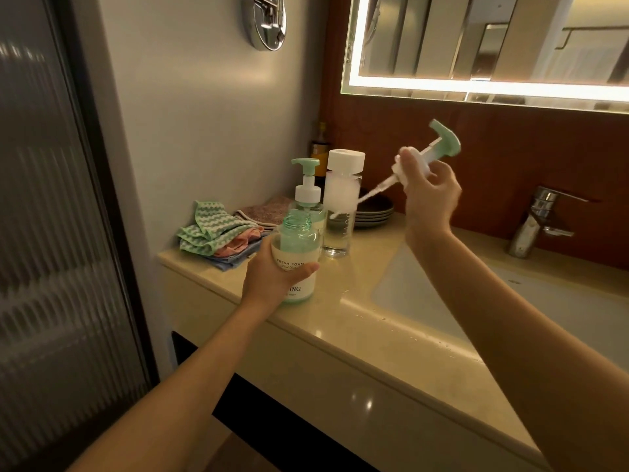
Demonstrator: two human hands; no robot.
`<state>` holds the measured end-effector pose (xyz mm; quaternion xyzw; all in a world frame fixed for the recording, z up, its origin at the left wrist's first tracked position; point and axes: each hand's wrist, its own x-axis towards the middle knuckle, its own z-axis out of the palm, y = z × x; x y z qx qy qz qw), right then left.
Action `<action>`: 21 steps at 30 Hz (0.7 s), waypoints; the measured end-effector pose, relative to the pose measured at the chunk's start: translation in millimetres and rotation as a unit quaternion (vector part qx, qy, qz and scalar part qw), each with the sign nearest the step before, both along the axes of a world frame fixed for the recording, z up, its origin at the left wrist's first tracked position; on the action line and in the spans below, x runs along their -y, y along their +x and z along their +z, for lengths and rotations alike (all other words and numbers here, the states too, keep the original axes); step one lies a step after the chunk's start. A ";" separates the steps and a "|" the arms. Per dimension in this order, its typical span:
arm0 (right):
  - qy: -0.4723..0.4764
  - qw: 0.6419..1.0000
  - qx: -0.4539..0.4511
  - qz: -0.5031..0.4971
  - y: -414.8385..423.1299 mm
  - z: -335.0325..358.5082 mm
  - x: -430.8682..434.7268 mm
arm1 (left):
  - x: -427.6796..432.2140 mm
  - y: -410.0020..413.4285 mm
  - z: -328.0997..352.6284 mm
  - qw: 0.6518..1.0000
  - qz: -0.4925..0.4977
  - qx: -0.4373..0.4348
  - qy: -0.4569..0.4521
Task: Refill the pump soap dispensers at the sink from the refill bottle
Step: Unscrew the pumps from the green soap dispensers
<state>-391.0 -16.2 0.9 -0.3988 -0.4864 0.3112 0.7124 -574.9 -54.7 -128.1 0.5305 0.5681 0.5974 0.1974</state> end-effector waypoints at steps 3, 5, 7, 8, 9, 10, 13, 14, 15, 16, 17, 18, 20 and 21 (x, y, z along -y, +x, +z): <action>-0.073 0.997 0.025 -0.005 17.4 -26.8 -13.4 | -8.9 -11.7 0.7 1.000 0.009 0.005 -0.004; -0.124 0.988 0.083 0.026 20.0 -49.9 -19.3 | -16.3 -21.1 2.8 0.999 0.039 -0.011 -0.014; -0.169 0.977 0.112 0.062 17.1 -69.6 -23.3 | -23.0 -31.3 5.1 0.997 0.067 -0.030 -0.028; -0.190 0.972 0.119 0.071 14.4 -77.5 -25.2 | -25.1 -36.2 7.3 0.996 0.076 -0.036 -0.036; -0.209 0.967 0.127 0.073 11.4 -84.1 -27.1 | -27.7 -41.3 8.8 0.995 0.083 -0.045 -0.043; -0.221 0.963 0.135 0.071 7.6 -89.8 -29.5 | -29.9 -45.7 9.9 0.993 0.091 -0.053 -0.054; -0.234 0.956 0.168 0.051 -3.1 -103.5 -39.4 | -30.1 -47.9 11.6 0.977 0.172 -0.110 -0.057; -0.240 0.953 0.177 0.044 -5.9 -107.2 -42.6 | -25.8 -43.8 12.5 0.967 0.216 -0.133 -0.028; -0.248 0.950 0.187 0.038 -7.8 -109.8 -44.6 | -21.2 -38.3 13.5 0.955 0.250 -0.155 0.023; -0.255 0.945 0.202 0.029 -8.6 -112.8 -47.0 | -15.2 -29.8 15.7 0.946 0.261 -0.170 0.085; -0.260 0.938 0.229 0.021 -8.9 -115.4 -48.9 | -10.0 -20.2 17.1 0.940 0.252 -0.180 0.142; -0.260 0.929 0.263 0.013 -8.4 -118.5 -51.0 | -7.4 -11.1 15.9 0.936 0.229 -0.196 0.182; -0.253 0.914 0.317 0.004 -8.3 -121.6 -52.8 | -6.4 7.9 12.5 0.940 0.168 -0.217 0.205; -0.250 0.910 0.331 0.003 -8.8 -122.1 -53.2 | -9.3 15.6 11.0 0.949 0.137 -0.213 0.189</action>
